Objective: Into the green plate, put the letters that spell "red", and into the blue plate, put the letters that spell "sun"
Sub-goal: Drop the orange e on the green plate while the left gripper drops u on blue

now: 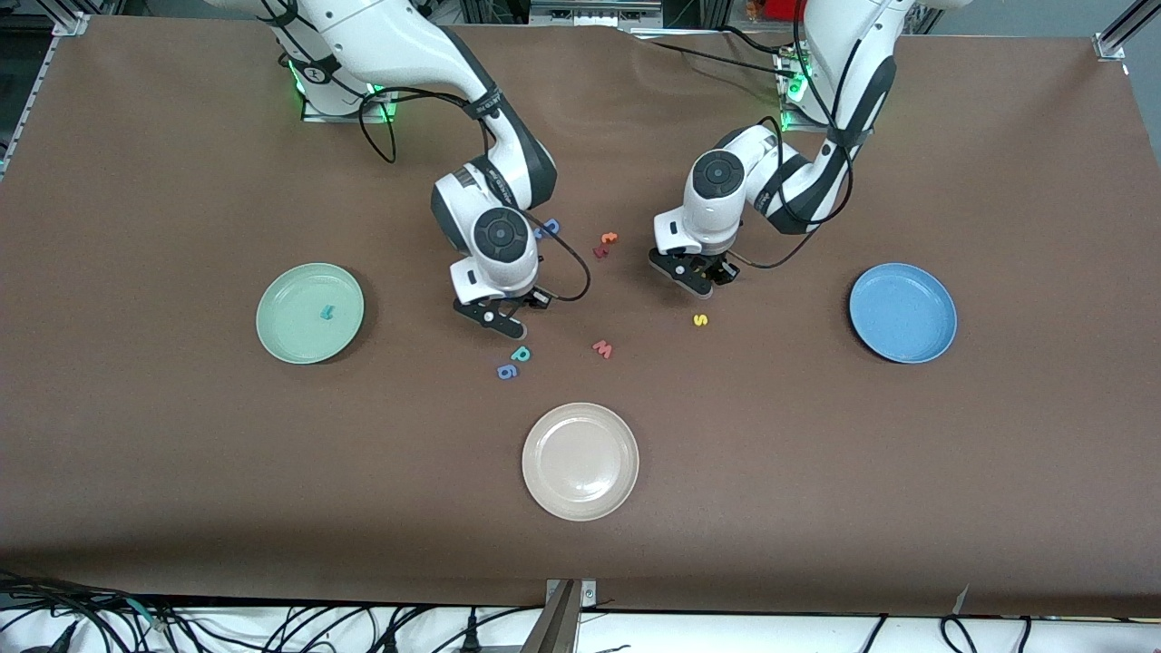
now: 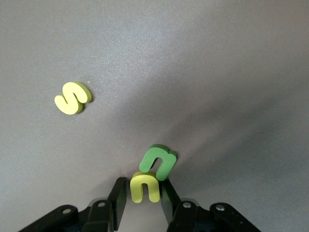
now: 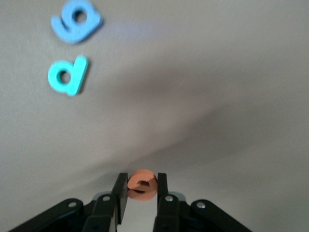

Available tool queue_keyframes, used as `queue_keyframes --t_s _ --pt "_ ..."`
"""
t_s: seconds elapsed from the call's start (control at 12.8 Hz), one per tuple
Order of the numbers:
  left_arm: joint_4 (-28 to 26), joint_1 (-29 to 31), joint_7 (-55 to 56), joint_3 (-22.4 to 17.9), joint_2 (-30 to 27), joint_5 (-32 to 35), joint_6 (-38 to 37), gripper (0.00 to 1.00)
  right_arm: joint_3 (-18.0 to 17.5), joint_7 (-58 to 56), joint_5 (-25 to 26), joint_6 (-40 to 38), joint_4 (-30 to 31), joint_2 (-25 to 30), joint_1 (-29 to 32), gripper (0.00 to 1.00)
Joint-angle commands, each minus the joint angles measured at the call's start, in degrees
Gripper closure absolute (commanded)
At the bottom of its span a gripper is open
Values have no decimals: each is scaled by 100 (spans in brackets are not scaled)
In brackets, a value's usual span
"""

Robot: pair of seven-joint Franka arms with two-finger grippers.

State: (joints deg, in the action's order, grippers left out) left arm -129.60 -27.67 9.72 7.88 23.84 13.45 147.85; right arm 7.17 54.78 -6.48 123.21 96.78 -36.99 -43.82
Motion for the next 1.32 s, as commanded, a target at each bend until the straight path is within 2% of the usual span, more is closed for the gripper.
queue_keyframes --t_s 0.0,0.31,0.62,0.93,1.09,1.17,1.25 --pt "-39 -1 -22 -41 -20 53 60 72 415 -1288 -81 -980 86 507 102 81" --pt "-30 69 -22 -41 -186 53 -80 79 1486 -3722 -81 -1238 858 1193 102 81" --pt "14 481 -477 -33 -765 44 -765 79 2445 -5676 -108 -1020 1465 1264 128 80" --pt "-4 1333 -1339 -41 -1415 -455 -1546 78 2526 -6610 -125 59 2282 1177 619 80" --pt "-21 1772 -1629 -41 -1575 -492 -1786 78 2517 -6752 -125 683 2616 1071 743 80" --pt "-48 2018 -1770 -41 -1593 -492 -1812 77 2509 -6761 -151 869 2722 1036 743 70" --pt "-57 2299 -1945 -50 -1602 -492 -1839 75 2509 -6752 -247 897 2715 949 743 35"
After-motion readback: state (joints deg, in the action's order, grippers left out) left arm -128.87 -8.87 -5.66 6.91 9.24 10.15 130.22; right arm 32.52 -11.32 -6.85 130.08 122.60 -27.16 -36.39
